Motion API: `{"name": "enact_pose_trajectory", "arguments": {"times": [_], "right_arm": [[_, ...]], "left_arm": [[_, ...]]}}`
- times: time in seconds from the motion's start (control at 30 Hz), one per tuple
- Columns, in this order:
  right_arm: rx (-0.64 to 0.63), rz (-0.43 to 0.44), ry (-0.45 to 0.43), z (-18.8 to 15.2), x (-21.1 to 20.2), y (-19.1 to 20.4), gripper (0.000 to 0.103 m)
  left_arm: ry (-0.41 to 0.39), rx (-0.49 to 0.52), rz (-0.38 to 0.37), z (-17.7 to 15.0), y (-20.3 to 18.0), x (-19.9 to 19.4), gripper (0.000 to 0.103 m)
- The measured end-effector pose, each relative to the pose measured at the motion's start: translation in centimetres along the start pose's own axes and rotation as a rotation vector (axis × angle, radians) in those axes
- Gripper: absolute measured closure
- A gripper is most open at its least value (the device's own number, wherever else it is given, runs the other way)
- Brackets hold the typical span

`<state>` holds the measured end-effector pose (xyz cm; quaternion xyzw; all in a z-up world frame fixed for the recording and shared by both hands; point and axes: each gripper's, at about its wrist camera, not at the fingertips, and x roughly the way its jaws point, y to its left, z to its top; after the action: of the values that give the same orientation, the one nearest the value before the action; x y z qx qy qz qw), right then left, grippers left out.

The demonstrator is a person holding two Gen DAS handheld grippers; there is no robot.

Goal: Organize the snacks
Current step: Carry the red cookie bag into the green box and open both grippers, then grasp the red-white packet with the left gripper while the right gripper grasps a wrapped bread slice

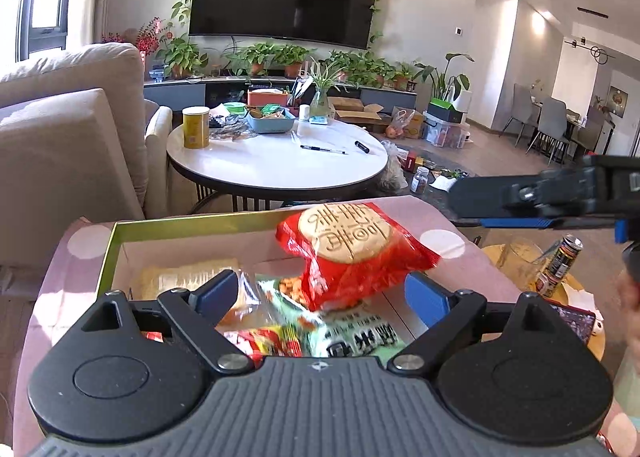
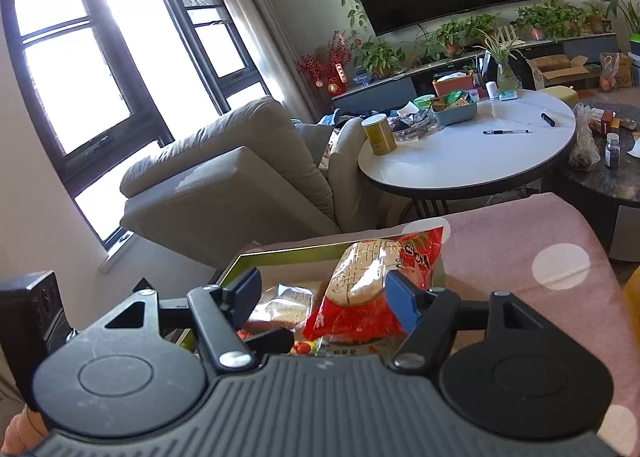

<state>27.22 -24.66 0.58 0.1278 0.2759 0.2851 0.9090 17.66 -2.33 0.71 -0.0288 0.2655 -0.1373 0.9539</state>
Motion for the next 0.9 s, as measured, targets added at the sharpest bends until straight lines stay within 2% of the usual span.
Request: {"name": "enact_pose_trajectory", "arguments": {"times": [0.27,0.4,0.5,0.67,0.9], "right_arm": [[-0.043,-0.014,0.004,-2.0,-2.9,0.1,0.028],[-0.070,0.027,-0.049,-3.8,-4.6,-0.6,0.027],[-0.037,0.038,-0.090,-4.8,-5.2,-1.6,0.027],[-0.038,0.021,-0.065,-5.9,-5.7,-1.9,0.027],[-0.031,0.000,-0.003,-7.9,-6.5,-2.2,0.027]], "left_arm": [[-0.008,-0.008,-0.021,-1.8,-1.1,-2.8,0.013],[-0.005,0.000,-0.030,-2.9,-1.5,-3.9,0.013],[0.008,-0.004,-0.033,-3.6,-1.9,-4.5,0.013],[0.027,0.041,-0.047,-4.9,-2.7,-5.9,0.012],[0.063,0.020,-0.034,-6.8,-2.6,-6.6,0.012]]}}
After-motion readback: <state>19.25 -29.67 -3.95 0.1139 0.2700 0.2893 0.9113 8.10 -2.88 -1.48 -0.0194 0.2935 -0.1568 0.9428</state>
